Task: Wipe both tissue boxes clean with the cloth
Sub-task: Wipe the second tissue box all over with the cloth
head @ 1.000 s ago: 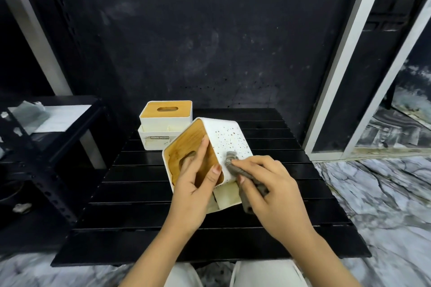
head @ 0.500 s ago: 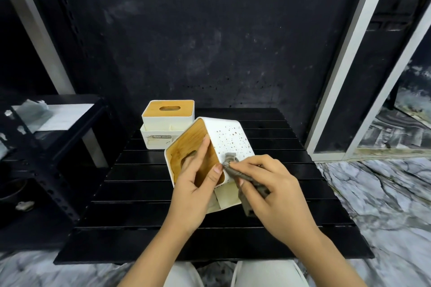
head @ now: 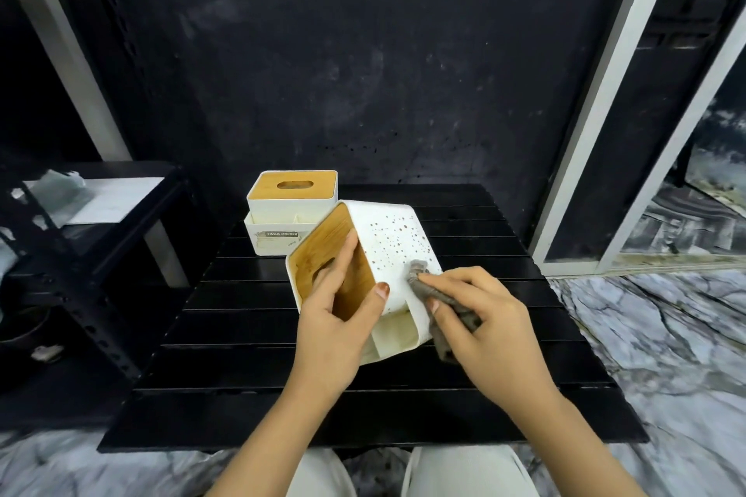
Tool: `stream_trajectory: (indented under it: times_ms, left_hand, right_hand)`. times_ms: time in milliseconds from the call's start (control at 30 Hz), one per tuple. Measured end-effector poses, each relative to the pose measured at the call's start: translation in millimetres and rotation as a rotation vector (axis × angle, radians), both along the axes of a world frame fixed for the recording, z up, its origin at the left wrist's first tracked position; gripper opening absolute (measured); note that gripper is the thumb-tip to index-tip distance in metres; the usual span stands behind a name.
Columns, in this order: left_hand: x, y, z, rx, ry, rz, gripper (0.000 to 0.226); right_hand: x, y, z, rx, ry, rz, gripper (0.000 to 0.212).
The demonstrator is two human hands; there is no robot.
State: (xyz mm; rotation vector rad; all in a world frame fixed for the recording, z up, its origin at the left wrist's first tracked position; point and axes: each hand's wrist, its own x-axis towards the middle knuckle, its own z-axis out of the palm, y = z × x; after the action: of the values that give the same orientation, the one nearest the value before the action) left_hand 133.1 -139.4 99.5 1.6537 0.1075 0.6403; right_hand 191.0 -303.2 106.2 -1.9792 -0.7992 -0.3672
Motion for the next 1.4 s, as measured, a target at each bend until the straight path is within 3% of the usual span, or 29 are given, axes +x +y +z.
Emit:
stream_trajectory:
  times_ms: [167, 300, 400, 600, 833, 1033, 1200, 1400]
  left_hand:
    - [-1, 2, 0, -0.028, 0.000, 0.014, 0.062]
    - [0, 1, -2, -0.030, -0.011, -0.007, 0.065]
    - [0, -3, 1, 0.011, 0.001, -0.043, 0.064]
    - [-2, -6, 0, 0.006, -0.016, -0.013, 0.062]
    - [-2, -7, 5, 0.053, 0.004, -0.082, 0.060]
    - [-3, -3, 4, 0.019, 0.014, -0.085, 0.060]
    - [-4, -4, 5, 0.076, 0.007, -0.102, 0.064]
    - [-3, -4, 6, 0.044, 0.023, -0.090, 0.060]
  right_hand:
    - [10, -16, -14, 0.009, 0.036, -0.105, 0.044]
    - [-10, -11, -14, -0.042, -0.119, -0.127, 0.030]
    - [-13, 3, -1, -0.075, -0.167, -0.089, 0.032]
    - [6, -1, -3, -0.028, -0.106, -0.105, 0.032]
    - [-7, 13, 17, -0.067, -0.260, -0.001, 0.029]
    - [6, 8, 11, -0.055, -0.231, -0.027, 0.030]
    - [-2, 15, 22, -0.083, -0.328, 0.000, 0.030]
    - [8, 12, 16, -0.066, -0.270, -0.039, 0.031]
